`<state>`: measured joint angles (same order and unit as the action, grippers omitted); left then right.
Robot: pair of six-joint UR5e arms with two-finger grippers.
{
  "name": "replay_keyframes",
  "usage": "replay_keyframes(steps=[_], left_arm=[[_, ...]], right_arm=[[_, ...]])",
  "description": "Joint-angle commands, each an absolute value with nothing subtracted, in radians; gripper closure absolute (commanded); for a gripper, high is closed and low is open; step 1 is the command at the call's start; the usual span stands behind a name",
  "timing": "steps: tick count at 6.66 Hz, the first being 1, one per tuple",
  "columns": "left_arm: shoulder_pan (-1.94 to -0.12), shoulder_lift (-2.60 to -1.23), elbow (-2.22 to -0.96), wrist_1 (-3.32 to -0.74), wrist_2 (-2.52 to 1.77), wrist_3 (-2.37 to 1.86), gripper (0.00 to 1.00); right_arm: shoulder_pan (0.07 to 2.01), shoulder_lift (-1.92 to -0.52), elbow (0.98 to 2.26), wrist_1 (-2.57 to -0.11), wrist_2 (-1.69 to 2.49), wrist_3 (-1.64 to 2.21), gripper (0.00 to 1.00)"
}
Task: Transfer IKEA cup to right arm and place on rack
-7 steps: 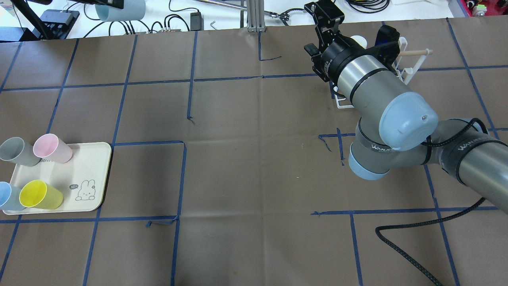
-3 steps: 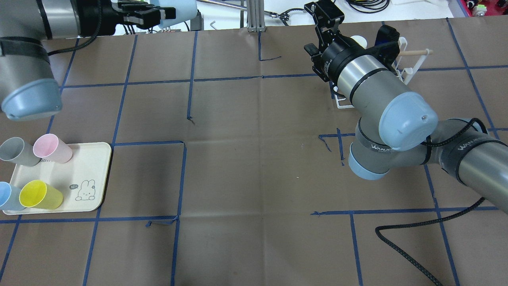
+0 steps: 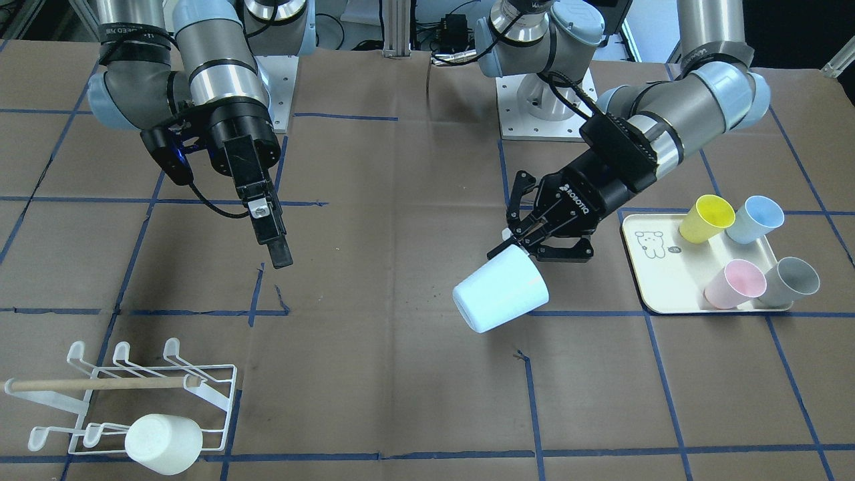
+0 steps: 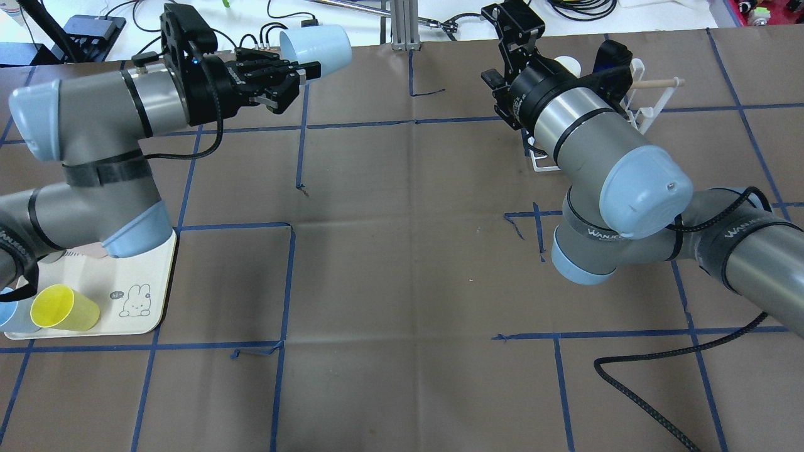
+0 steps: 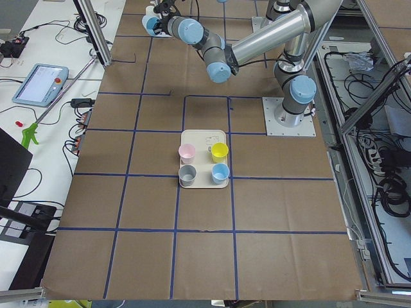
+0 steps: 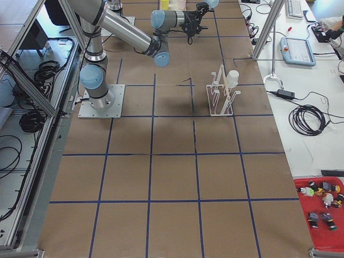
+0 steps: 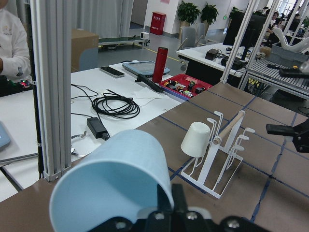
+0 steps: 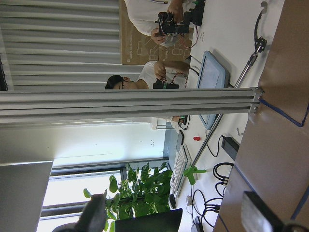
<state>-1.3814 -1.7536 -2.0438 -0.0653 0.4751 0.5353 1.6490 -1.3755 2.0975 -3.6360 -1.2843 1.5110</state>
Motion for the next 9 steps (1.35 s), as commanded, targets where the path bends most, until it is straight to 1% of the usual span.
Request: replay_keyframes(steps=[1, 3, 6, 9], left_arm=[[-1.426, -1.77, -2.105, 0.154, 0.465, 0.419, 0.99], [-1.489, -1.76, -2.146, 0.172, 0.48, 0.423, 0.98], [-1.491, -1.761, -2.154, 0.206, 0.482, 0.42, 0.97], [-1.489, -1.759, -2.154, 0.207, 0.482, 0.42, 0.97]], right_arm=[[1.649, -1.368, 2.1, -3.634, -1.292, 1.509, 0.0], [1.651, -1.38, 2.092, -3.449, -1.273, 1.508, 0.0], [1.732, -1.387, 2.062, -3.36, -1.27, 1.528, 0.0], [1.788, -1.443, 2.043, -3.242, -1.301, 1.566, 0.02]])
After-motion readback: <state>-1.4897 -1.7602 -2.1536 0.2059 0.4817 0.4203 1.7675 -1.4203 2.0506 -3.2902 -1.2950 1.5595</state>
